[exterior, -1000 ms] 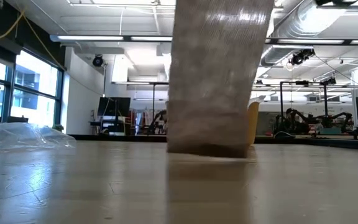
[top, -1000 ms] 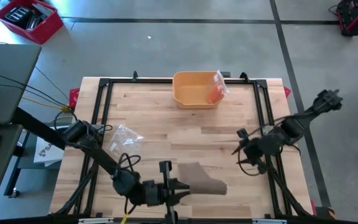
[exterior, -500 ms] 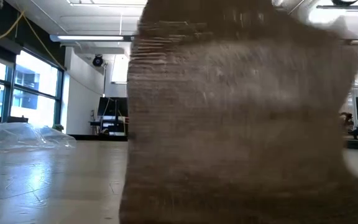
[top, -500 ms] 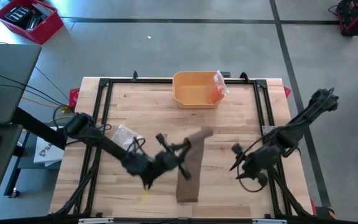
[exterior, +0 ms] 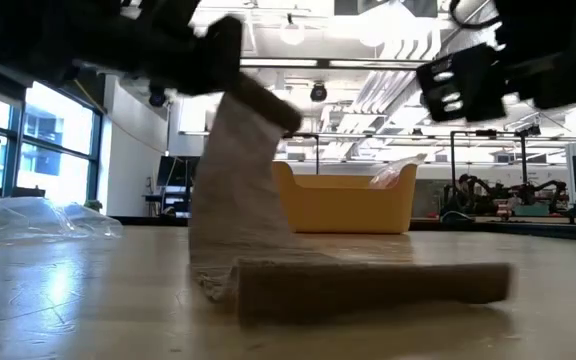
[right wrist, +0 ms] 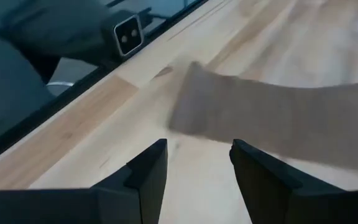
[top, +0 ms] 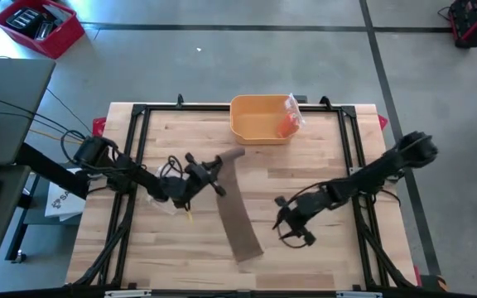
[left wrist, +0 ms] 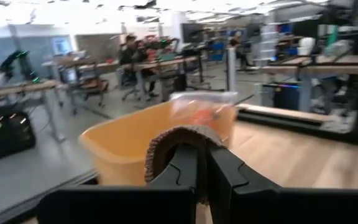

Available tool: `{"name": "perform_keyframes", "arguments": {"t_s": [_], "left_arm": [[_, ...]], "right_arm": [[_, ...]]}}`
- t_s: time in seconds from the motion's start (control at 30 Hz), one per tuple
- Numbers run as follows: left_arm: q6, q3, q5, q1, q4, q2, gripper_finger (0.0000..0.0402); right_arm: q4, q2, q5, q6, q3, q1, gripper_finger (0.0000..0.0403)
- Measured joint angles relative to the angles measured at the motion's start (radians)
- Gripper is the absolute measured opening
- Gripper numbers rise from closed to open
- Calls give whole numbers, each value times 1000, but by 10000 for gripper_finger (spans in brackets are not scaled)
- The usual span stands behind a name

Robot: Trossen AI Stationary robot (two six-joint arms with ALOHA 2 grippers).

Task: Roll bandage
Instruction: Roll the brown bandage

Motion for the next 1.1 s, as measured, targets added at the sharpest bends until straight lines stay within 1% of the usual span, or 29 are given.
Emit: {"name": "perform_keyframes", "arguments": {"t_s": [0.13, 0.27, 0.37, 0.43, 0.5, 0.57, 0.67, 0.77, 0.83, 0.87, 0.97, 1.0, 1.03, 1.1], "left_arm": [[-48, -100, -7, 29, 80, -1, 1], [-49, -146, -43, 40, 127, -1, 1], [-49, -156, -57, 40, 130, -1, 1], [-51, -158, -58, 40, 127, -1, 1], [-54, -158, -57, 38, 129, -1, 1], [-59, -158, -58, 35, 131, -1, 1], [-80, -158, -58, 28, 130, -1, 1], [-93, -158, -60, 13, 129, -1, 1], [-99, -158, -60, 0, 128, -1, 1], [-99, -158, -60, -8, 126, -1, 1], [-101, -158, -71, -38, 127, -1, 1], [-101, -158, -85, -51, 127, -1, 1], [-101, -158, -103, -64, 132, -1, 1], [-98, -157, -144, -96, 149, -3, 1]], "right_arm": [[8, 169, -58, -49, 112, -8, 171], [-24, 320, -122, -100, 241, -19, 171], [-136, 398, -197, -137, 347, -32, 171], [-222, 433, -213, -155, 416, -37, 171], [-296, 464, -179, -180, 476, -41, 171], [-336, 499, -115, -195, 515, -41, 171], [-332, 553, -61, -194, 556, -41, 171], [-326, 592, 16, -125, 578, -34, 165], [-314, 609, 84, -79, 582, -25, 142], [-311, 613, 96, -61, 582, -22, 124], [-310, 613, 128, -27, 582, -4, 42], [-315, 605, 152, -26, 581, 10, 22], [-322, 597, 191, -17, 579, 28, 13], [-380, 566, 271, 24, 576, 74, 11]]}}
